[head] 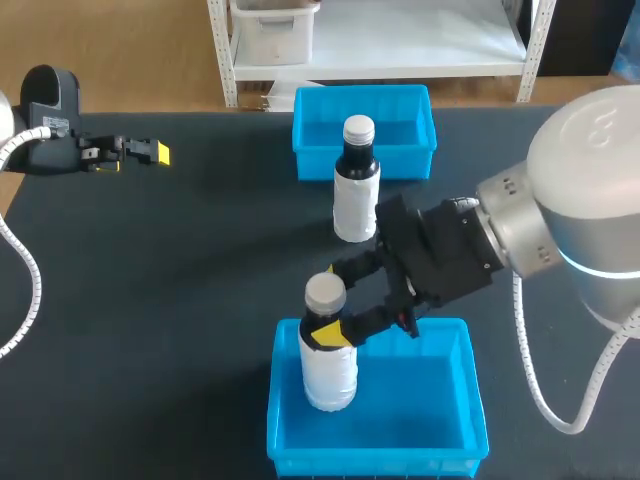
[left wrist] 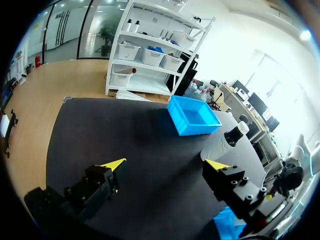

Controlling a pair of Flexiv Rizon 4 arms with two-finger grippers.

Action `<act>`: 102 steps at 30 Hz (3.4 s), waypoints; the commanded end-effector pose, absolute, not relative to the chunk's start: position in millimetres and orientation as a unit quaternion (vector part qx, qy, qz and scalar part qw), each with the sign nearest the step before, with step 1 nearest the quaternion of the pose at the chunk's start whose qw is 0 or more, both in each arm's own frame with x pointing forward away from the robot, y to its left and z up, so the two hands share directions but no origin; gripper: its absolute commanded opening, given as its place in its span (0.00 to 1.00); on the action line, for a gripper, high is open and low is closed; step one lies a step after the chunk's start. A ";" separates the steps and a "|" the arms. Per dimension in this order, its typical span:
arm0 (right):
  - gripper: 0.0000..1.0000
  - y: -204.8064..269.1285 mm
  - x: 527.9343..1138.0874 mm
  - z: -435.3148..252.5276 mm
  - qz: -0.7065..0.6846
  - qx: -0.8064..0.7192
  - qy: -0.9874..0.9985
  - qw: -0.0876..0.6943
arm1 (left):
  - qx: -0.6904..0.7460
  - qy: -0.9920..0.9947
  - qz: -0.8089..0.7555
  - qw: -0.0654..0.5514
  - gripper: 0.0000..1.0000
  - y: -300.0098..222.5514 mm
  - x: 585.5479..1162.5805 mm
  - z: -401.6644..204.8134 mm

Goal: Pick up the bottle, and place it in the far bin if it is heavy, or in the near bin if it is light.

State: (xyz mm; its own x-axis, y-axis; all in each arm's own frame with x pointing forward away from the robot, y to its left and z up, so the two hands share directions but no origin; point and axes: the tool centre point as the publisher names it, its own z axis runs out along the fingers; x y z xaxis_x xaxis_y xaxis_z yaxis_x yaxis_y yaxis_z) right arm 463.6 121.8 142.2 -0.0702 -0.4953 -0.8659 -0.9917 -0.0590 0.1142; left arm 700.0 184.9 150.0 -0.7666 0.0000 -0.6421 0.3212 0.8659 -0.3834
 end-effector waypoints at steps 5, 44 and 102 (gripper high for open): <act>1.00 121.8 464.5 140.5 0.401 -0.608 0.612 0.308 | 0.088 0.908 -0.243 0.330 1.00 185.0 700.0 150.0; 1.00 -43.9 589.5 162.6 0.307 -0.557 0.686 0.353 | 0.088 0.908 -0.243 0.330 1.00 185.0 700.0 150.0; 1.00 57.2 738.7 125.0 0.386 -0.609 0.615 0.320 | 0.088 0.908 -0.243 0.330 1.00 185.0 700.0 150.0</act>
